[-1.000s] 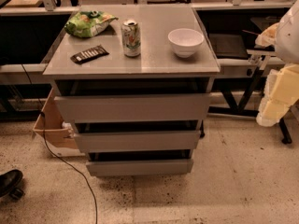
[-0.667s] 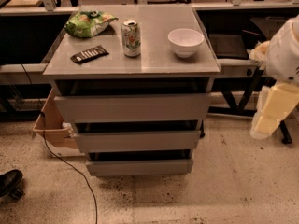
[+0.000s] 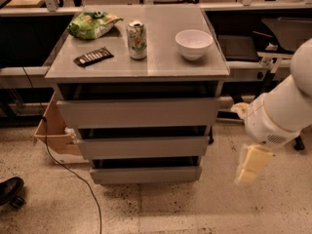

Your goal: Open middle drawer

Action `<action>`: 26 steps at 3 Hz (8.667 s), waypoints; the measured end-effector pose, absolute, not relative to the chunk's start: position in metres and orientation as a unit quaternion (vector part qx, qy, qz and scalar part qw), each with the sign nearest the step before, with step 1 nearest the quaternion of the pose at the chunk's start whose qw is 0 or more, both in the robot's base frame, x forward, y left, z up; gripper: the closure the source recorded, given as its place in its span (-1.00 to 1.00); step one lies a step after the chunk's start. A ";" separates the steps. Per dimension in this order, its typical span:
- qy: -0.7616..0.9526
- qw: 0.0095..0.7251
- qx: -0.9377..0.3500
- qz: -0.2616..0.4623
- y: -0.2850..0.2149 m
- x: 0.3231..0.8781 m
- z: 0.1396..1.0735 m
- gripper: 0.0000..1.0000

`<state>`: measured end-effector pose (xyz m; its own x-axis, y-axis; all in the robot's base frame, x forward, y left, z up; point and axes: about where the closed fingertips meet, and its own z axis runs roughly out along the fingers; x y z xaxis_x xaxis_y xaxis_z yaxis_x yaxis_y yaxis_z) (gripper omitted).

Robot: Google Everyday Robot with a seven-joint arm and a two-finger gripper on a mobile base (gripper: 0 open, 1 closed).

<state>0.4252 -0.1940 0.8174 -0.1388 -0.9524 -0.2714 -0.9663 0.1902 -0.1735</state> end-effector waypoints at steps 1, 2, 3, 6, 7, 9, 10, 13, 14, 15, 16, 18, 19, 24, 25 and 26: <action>0.740 0.169 -0.649 0.055 -0.173 0.425 0.757 -1.00; 0.740 0.169 -0.649 0.055 -0.173 0.425 0.757 -1.00; 0.748 0.177 -0.635 0.079 -0.169 0.422 0.732 -1.00; 0.751 0.229 -0.596 0.168 -0.086 0.462 0.592 -1.00; 0.748 0.261 -0.584 0.177 -0.057 0.490 0.550 -1.00; 0.750 0.267 -0.577 0.181 -0.057 0.491 0.549 -1.00; 0.749 0.291 -0.566 0.183 -0.049 0.515 0.537 -1.00; 0.755 0.333 -0.540 0.167 -0.041 0.611 0.457 -1.00; 0.753 0.361 -0.529 0.151 -0.041 0.649 0.451 -1.00; 0.748 0.380 -0.526 0.140 -0.040 0.669 0.458 -1.00; 0.748 0.366 -0.534 0.148 -0.027 0.684 0.441 -0.47; 0.751 0.352 -0.537 0.154 -0.023 0.685 0.434 0.46; 0.751 0.352 -0.537 0.154 -0.024 0.685 0.441 0.92; 0.746 0.280 -0.572 0.194 -0.024 0.605 0.452 -0.41; 0.740 0.246 -0.588 0.213 -0.023 0.569 0.459 -0.88; 0.725 0.184 -0.616 0.246 -0.025 0.501 0.474 -1.00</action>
Offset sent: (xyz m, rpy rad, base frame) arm -0.0009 0.0186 -0.0532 0.0506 0.0275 0.0441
